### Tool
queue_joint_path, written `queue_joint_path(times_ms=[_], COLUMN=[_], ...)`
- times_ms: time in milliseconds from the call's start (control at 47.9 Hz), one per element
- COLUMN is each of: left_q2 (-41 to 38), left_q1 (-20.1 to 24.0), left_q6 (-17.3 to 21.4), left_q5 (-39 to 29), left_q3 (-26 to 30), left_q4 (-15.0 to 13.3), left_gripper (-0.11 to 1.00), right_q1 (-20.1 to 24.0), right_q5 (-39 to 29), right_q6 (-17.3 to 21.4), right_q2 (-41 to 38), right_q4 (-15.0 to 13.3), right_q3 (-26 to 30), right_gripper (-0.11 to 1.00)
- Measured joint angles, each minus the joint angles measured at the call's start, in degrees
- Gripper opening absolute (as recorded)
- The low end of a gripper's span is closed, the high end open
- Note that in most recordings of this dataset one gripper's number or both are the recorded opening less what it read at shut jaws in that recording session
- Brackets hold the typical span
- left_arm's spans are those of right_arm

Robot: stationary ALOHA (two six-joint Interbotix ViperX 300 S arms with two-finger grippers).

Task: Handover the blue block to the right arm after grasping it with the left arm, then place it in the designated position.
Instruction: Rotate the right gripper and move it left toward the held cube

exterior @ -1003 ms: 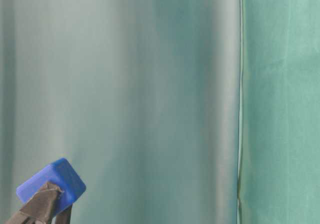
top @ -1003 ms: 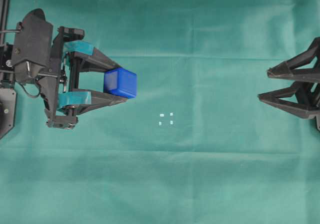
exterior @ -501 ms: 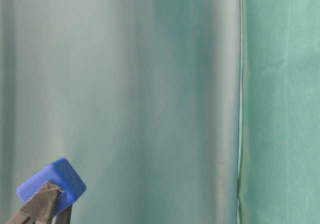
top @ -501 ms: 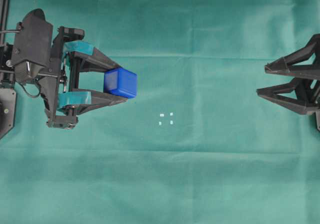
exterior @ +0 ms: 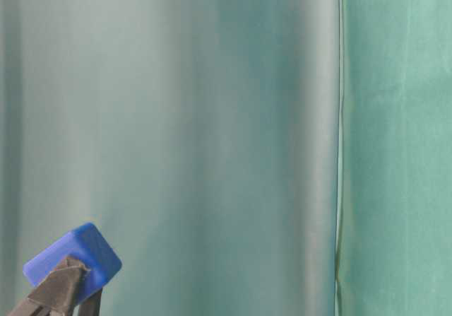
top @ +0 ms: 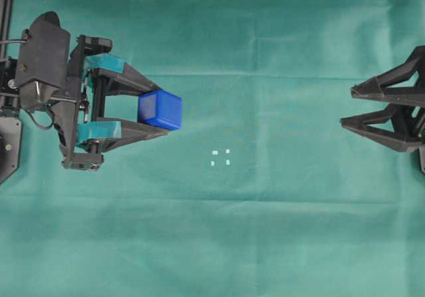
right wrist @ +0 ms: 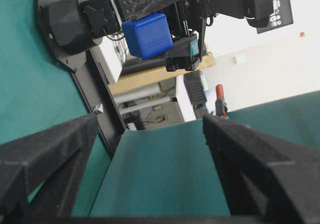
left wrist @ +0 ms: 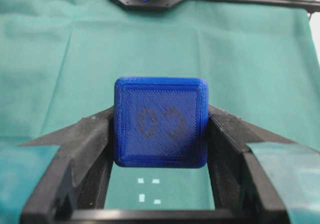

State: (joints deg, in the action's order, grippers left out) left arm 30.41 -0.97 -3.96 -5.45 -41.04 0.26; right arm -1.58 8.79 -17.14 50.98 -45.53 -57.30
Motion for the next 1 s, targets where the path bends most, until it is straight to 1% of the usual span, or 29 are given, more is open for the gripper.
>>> queue_joint_path(times_ms=[690, 815, 1003], left_q2=[0.0, 0.0, 0.0], left_q1=[0.0, 0.0, 0.0], left_q6=[0.0, 0.0, 0.0], left_q5=[0.0, 0.0, 0.0], left_q3=[0.0, 0.0, 0.0], left_q4=[0.0, 0.0, 0.0], left_gripper=[0.47, 0.47, 0.47], right_q1=[-0.1, 0.0, 0.0], right_q5=[0.0, 0.1, 0.5], right_q6=[0.0, 0.0, 0.0], right_q2=[-0.6, -1.9, -5.3], right_q4=[0.0, -0.1, 0.0], right_q3=[-0.1, 0.3, 2.4], right_gripper=[0.93, 0.93, 0.93])
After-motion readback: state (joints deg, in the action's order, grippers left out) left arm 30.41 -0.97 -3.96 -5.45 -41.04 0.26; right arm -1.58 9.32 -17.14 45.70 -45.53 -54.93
